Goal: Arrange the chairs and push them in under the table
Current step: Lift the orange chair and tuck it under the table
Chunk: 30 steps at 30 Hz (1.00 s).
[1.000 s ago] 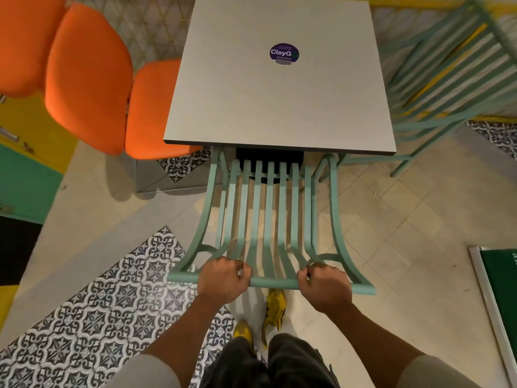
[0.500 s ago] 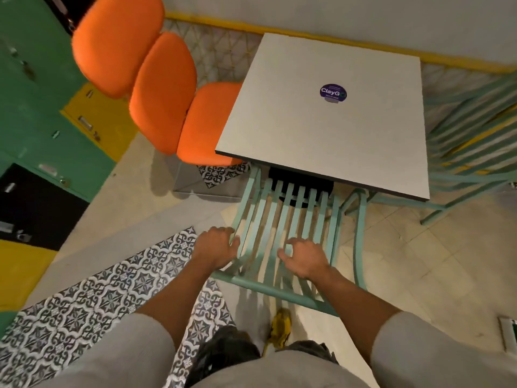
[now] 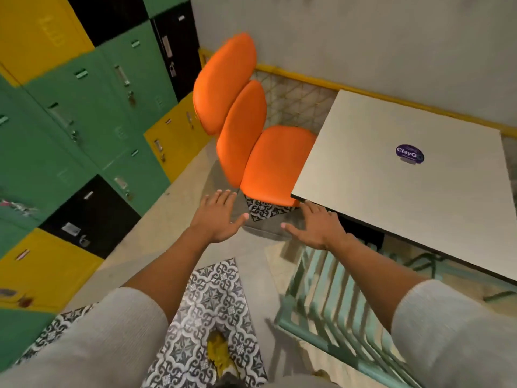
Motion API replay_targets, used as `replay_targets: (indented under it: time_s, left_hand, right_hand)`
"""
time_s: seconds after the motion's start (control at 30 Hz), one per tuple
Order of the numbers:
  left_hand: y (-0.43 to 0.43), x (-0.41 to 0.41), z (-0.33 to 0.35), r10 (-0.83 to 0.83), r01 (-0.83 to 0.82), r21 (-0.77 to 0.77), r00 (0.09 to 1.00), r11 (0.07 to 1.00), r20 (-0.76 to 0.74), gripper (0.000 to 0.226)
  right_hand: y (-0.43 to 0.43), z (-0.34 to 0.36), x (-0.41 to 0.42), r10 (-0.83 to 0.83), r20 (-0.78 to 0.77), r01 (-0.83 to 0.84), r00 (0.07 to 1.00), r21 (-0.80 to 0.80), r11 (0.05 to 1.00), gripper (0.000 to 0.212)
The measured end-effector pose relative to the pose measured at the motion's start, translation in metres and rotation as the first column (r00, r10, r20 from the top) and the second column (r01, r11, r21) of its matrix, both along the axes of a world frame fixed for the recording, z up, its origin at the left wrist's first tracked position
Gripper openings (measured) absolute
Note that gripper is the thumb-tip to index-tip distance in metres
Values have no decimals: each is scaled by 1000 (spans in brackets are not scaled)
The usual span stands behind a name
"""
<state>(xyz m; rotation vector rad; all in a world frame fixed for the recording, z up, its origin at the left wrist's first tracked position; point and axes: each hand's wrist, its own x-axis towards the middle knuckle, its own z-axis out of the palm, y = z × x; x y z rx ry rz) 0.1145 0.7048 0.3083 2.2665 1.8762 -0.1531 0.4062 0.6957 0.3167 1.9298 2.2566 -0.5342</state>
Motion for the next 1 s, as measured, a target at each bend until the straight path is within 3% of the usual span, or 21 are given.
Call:
replay_targets:
  time_s: [0.23,0.37,0.83,1.0]
  left_hand:
    - [107,-110,85,-171,172,222,985,960,-20,63]
    - [158,-153,127,-232,242,251,970,937,-70,66]
    - [339,-242,169,-356,390,235,918,890,-178,83]
    - [429,-247,179,-436,473,165,873,865,-219,89]
  right_hand:
    - [85,66,-118,-49,-30,56,998,330,942,89]
    - [129,103,-176,-32,-28,40,999,418,908,90]
    - [299,130,-306,-67,-59,87,996,466,881,93]
    - [370,123,-327,-154,-71,170,985,374,912,96]
